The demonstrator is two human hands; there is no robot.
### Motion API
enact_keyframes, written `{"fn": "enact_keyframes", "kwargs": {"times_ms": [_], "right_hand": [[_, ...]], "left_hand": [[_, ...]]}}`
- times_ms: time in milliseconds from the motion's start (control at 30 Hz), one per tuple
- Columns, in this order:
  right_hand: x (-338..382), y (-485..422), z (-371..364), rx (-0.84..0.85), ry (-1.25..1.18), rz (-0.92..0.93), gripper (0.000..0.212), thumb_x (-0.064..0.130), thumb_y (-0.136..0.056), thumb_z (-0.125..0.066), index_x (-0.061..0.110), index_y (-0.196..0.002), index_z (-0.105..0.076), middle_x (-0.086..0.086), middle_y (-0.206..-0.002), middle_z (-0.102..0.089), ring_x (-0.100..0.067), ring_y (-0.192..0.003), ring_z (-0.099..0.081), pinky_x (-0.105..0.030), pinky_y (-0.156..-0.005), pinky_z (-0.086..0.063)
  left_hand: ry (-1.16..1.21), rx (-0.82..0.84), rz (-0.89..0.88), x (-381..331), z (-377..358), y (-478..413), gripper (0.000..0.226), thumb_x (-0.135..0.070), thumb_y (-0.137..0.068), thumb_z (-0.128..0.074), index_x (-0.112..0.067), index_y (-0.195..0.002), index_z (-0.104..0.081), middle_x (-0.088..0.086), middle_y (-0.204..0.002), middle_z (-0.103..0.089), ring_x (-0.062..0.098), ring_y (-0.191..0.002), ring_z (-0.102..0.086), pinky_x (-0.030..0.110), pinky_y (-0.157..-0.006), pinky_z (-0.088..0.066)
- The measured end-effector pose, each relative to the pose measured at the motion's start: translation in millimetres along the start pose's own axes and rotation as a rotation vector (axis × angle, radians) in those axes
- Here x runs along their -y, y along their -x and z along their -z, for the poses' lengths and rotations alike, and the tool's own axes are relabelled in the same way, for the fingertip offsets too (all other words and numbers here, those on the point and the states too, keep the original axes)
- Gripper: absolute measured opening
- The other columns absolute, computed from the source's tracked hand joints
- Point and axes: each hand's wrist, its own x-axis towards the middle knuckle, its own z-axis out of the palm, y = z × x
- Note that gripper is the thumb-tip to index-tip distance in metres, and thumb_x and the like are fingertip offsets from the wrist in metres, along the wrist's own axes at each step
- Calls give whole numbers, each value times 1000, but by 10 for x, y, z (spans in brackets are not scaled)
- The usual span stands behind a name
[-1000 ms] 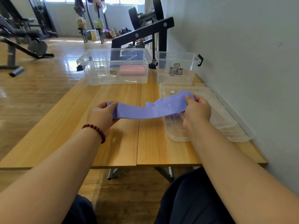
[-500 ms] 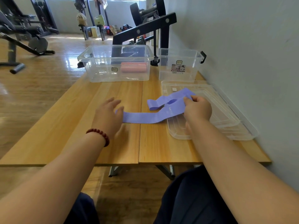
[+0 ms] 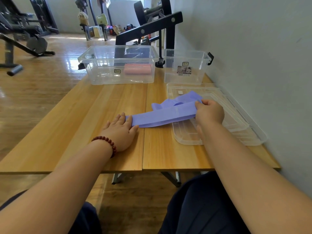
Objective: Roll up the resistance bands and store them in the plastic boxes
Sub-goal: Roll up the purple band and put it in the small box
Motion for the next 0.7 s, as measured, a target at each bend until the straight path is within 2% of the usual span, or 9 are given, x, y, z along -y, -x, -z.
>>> {"fn": "enact_keyframes", "kwargs": {"times_ms": [100, 167, 267, 333, 433, 500, 533, 600, 700], "right_hand": [[27, 15, -5, 43, -13, 93, 10, 20, -98, -58, 20, -106, -63, 3, -100, -61, -16, -91, -58, -27, -77, -44], [66, 34, -24, 82, -30, 164, 9, 20, -97, -60, 21, -105, -64, 3, -102, -65, -16, -94, -61, -26, -78, -47], [130, 110, -103, 243, -133, 190, 10, 15, -96, -62, 20, -103, -65, 4, -99, -68, -15, -95, -65, -26, -78, -53], [169, 182, -170, 366, -162, 196, 12, 12, -94, -63, 20, -103, -64, 2, -99, -68, -16, -97, -66, -32, -81, -56], [242, 263, -231, 488, -184, 269, 16, 6, -90, -67, 21, -89, -64, 1, -87, -71, -14, -85, -69, -37, -76, -58], [329, 301, -214, 553, -219, 327, 19, 2, -88, -68, 19, -81, -65, 1, -79, -70, -9, -73, -68, -28, -66, -57], [376, 312, -194, 579, -216, 357, 19, 2, -88, -68, 19, -80, -66, 0, -79, -70, -9, -75, -67, -26, -66, -56], [474, 332, -138, 618, -208, 418, 15, 4, -86, -70, 18, -80, -70, -2, -82, -71, -12, -82, -67, -28, -71, -56], [631, 383, -53, 613, -236, 478, 14, 3, -85, -71, 16, -81, -70, 5, -75, -69, -2, -74, -64, -15, -66, -50]], "left_hand": [[34, -124, -25, -8, 40, 17, 56, -46, -105, -16, -26, -156, -8, -2, -165, 1, 16, -151, 1, 43, -122, -5], [-12, -159, -47, -14, 57, 29, 54, -47, -104, -18, -32, -156, -11, -5, -165, 6, 18, -151, 11, 45, -121, 0], [57, -226, -71, -57, 89, 31, 53, -48, -104, -24, -35, -154, -17, -5, -165, 6, 20, -150, 13, 46, -120, -1], [273, -326, -159, -139, 155, 26, 54, -46, -103, -34, -32, -153, -23, -6, -164, -7, 16, -151, 2, 40, -121, -9], [604, -433, -329, -299, 362, 47, 53, -37, -99, -51, -27, -149, -35, -9, -155, -33, 6, -142, -28, 19, -110, -24], [774, -428, -386, -372, 529, 90, 46, -33, -97, -57, -26, -141, -48, -16, -136, -53, -13, -119, -47, 4, -95, -33], [837, -412, -407, -394, 597, 107, 38, -31, -96, -59, -27, -134, -56, -21, -122, -60, -21, -104, -51, 1, -87, -37], [929, -361, -458, -424, 687, 131, 21, -24, -95, -61, -33, -114, -67, -26, -103, -68, -19, -95, -59, 7, -85, -44], [1087, -317, -487, -481, 755, 132, 20, -16, -94, -64, -32, -92, -75, -10, -94, -76, 7, -97, -69, 28, -89, -53]]}}
